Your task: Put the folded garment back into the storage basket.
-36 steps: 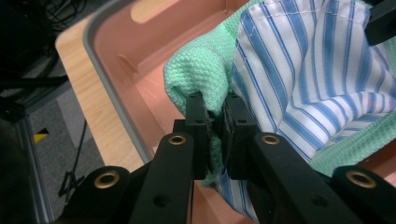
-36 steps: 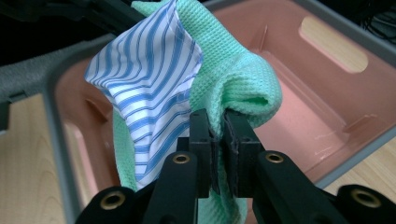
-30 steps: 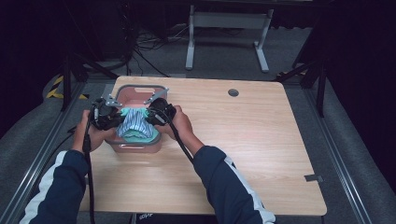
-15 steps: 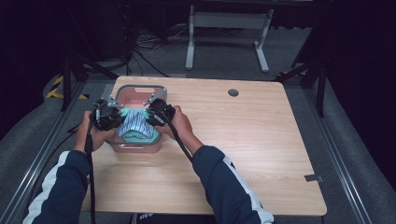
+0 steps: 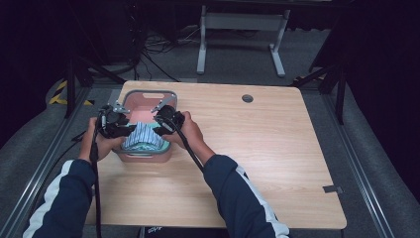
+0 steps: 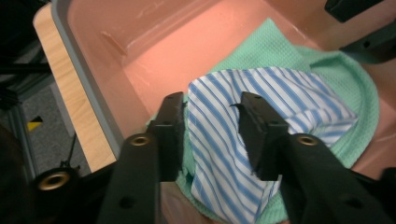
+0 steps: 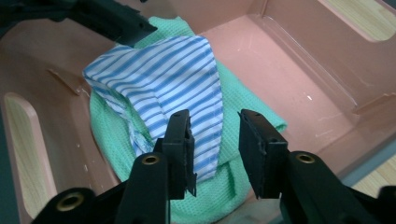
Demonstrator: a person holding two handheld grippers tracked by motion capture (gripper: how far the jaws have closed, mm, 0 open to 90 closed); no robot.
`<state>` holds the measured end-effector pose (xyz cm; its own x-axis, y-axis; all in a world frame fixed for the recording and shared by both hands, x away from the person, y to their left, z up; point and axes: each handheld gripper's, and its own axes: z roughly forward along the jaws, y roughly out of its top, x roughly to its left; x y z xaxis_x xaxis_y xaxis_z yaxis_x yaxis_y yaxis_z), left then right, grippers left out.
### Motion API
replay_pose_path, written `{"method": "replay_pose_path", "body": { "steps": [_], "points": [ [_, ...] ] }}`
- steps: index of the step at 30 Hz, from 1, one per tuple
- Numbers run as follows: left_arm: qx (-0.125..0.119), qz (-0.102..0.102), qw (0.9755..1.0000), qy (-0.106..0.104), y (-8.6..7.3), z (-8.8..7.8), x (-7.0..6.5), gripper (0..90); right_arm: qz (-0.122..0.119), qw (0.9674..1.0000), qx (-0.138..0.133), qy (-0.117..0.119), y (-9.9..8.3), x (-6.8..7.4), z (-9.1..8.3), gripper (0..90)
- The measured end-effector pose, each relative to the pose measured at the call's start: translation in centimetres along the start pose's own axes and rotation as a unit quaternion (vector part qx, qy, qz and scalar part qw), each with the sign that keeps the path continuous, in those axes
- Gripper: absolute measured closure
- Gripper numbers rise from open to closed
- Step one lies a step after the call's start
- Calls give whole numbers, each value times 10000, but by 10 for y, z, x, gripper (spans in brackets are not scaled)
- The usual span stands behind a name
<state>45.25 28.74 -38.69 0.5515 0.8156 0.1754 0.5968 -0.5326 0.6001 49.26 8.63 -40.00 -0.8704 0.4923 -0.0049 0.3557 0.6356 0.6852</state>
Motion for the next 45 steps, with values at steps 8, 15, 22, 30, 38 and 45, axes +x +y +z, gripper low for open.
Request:
{"method": "replay_pose_path", "body": {
  "steps": [8,15,22,30,38,45],
  "points": [
    [-416,65,9991,76,2,-22,-14,462,-204,9996,47,-186,-3,-1,-11,539],
    [-660,-15,9978,10,0,-33,-26,390,-330,9988,42,-349,-6,-2,-26,451],
    [-817,40,9966,-121,-1,-40,-44,285,-557,9973,29,-470,-10,0,-46,350],
    [-991,161,9948,-155,0,-46,-60,234,-667,9960,84,-592,-24,-5,-69,311],
    [-1209,291,9921,-172,0,-56,-76,217,-714,9950,80,-691,-42,-10,-95,298],
    [-1248,511,9906,-216,2,-60,-90,217,-705,9943,84,-794,-56,-12,-113,298]
  ]
}}
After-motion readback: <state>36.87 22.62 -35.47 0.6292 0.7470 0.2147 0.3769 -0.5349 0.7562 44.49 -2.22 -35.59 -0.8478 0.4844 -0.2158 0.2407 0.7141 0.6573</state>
